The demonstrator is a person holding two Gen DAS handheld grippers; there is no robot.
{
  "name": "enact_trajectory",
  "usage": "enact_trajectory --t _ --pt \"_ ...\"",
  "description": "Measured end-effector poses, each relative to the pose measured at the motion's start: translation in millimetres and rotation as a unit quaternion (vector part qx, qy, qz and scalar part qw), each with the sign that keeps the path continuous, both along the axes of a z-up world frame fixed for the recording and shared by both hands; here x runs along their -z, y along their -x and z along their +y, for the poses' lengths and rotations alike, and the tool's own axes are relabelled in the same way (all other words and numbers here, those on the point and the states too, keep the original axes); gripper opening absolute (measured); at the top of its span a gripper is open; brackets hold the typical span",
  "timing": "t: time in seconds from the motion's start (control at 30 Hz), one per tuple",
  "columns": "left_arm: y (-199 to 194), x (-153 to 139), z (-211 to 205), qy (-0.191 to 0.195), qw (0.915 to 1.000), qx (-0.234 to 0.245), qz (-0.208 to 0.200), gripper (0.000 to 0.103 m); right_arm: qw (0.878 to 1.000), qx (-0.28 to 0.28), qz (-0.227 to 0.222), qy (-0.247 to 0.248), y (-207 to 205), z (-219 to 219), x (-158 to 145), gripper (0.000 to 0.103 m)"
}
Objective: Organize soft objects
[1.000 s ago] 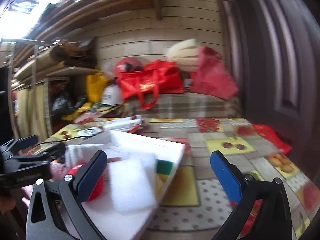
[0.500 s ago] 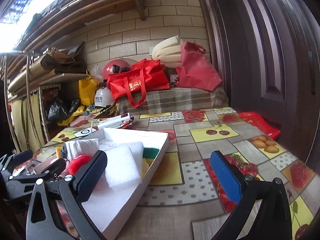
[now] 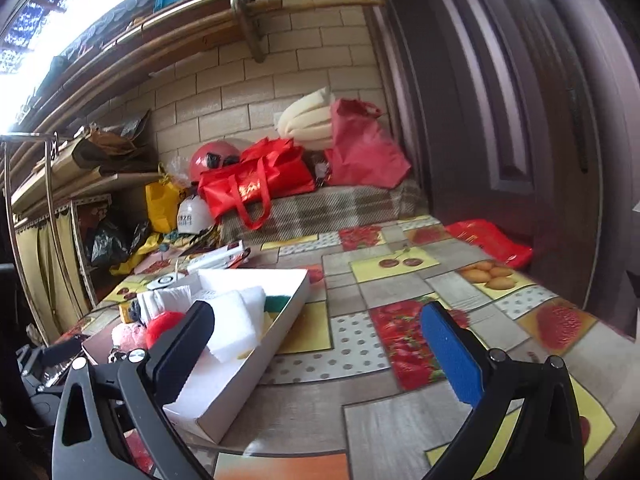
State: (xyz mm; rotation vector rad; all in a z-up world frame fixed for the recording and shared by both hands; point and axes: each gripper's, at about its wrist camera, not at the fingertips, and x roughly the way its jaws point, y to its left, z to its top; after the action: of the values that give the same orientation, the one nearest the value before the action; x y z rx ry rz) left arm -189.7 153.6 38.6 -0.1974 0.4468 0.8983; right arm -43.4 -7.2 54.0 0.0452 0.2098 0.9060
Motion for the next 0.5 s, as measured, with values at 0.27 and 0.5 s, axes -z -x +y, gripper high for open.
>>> enact_trajectory --t 0.27,0.5 --pt "6 0 -9 0.015 0.9998 -0.013 -0.002 0.102 0.998 -0.008 0.029 0.046 -4 -13 4 0.103" --pt "8 -3 -17 0.005 0.9999 -0.015 0.000 0.102 0.998 -0.002 -0.056 0.016 29 -35 -1 0.103"
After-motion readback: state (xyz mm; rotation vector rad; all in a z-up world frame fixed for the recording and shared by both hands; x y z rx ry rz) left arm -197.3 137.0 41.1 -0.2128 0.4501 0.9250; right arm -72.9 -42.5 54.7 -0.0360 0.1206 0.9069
